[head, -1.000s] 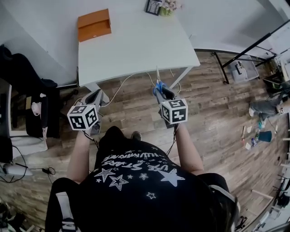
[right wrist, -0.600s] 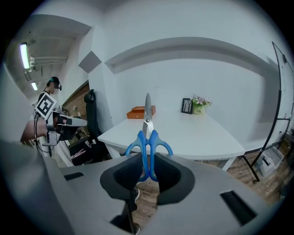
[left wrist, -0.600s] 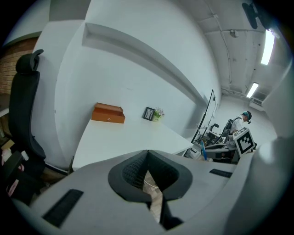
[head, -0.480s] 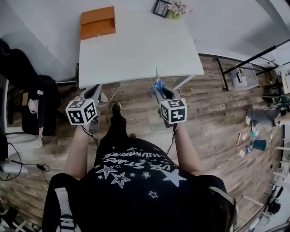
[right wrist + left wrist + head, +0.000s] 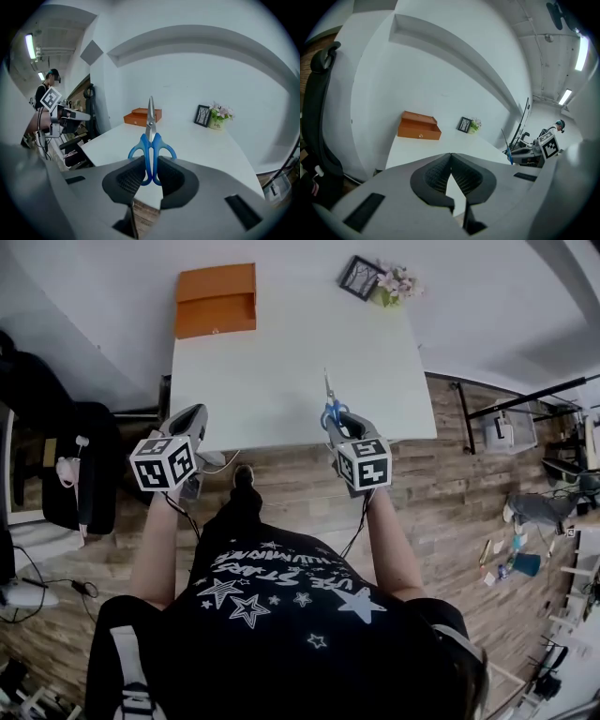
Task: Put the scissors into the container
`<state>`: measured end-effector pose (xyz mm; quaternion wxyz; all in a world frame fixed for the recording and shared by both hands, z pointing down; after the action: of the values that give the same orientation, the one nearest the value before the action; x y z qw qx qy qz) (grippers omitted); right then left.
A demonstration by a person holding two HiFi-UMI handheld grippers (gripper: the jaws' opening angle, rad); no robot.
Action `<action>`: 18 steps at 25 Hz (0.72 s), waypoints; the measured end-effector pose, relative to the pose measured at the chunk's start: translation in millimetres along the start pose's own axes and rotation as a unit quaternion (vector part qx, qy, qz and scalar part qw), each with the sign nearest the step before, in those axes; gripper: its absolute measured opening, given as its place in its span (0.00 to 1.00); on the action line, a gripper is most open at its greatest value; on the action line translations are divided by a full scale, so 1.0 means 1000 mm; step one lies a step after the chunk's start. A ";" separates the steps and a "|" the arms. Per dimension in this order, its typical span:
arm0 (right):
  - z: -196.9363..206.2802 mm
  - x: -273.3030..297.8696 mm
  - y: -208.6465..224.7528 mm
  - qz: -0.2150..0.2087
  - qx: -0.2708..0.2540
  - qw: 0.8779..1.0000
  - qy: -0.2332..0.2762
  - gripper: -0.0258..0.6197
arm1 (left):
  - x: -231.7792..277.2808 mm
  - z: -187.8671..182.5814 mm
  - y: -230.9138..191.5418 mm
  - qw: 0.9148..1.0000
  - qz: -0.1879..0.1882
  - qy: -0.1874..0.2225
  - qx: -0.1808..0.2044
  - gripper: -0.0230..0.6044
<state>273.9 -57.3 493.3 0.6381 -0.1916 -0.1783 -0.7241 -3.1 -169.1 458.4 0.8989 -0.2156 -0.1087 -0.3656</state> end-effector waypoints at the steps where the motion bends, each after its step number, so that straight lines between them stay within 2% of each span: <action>1: -0.009 0.013 0.004 -0.003 -0.005 1.000 0.000 0.19 | 0.010 -0.008 -0.009 1.000 -0.002 0.001 0.000 0.07; 10: -0.082 0.105 0.025 -0.017 -0.045 0.999 -0.009 0.19 | 0.075 -0.062 -0.068 1.000 0.000 -0.003 -0.003 0.07; 18: -0.141 0.179 0.026 -0.055 -0.119 0.991 -0.023 0.19 | 0.109 -0.102 -0.118 1.000 -0.008 0.008 -0.012 0.07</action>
<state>272.3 -284.3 462.3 0.5657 -0.2722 -0.1161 -0.7697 -5.1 -359.0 443.0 0.8941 -0.2228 -0.0985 -0.3758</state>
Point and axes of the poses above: the fingertips, and each gripper's own axes: x forward along the fingers, y to its right, z out of its underside, the point moved 3 cm from there along -x, backward along the fingers, and after that the axes turned 6 degrees about y, right-handed, at the moved point
